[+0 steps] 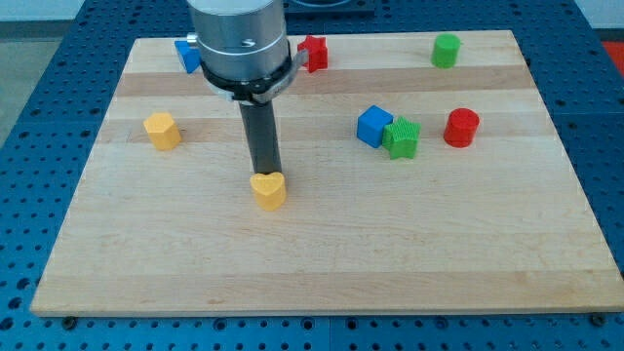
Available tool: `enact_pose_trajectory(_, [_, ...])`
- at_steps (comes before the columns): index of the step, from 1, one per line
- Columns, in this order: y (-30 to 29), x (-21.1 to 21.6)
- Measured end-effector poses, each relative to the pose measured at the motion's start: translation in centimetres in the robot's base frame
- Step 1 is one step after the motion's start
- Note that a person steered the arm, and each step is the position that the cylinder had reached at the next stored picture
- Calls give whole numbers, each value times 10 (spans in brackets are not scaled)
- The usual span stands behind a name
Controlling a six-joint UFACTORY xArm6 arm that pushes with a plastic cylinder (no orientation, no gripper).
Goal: Move the yellow heart diagonal to blue cube
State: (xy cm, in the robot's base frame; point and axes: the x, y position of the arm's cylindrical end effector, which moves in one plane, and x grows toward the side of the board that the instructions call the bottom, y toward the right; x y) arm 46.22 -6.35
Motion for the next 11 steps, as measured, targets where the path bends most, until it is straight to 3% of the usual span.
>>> enact_pose_trajectory(2, [31,3])
enact_pose_trajectory(11, [-12,84])
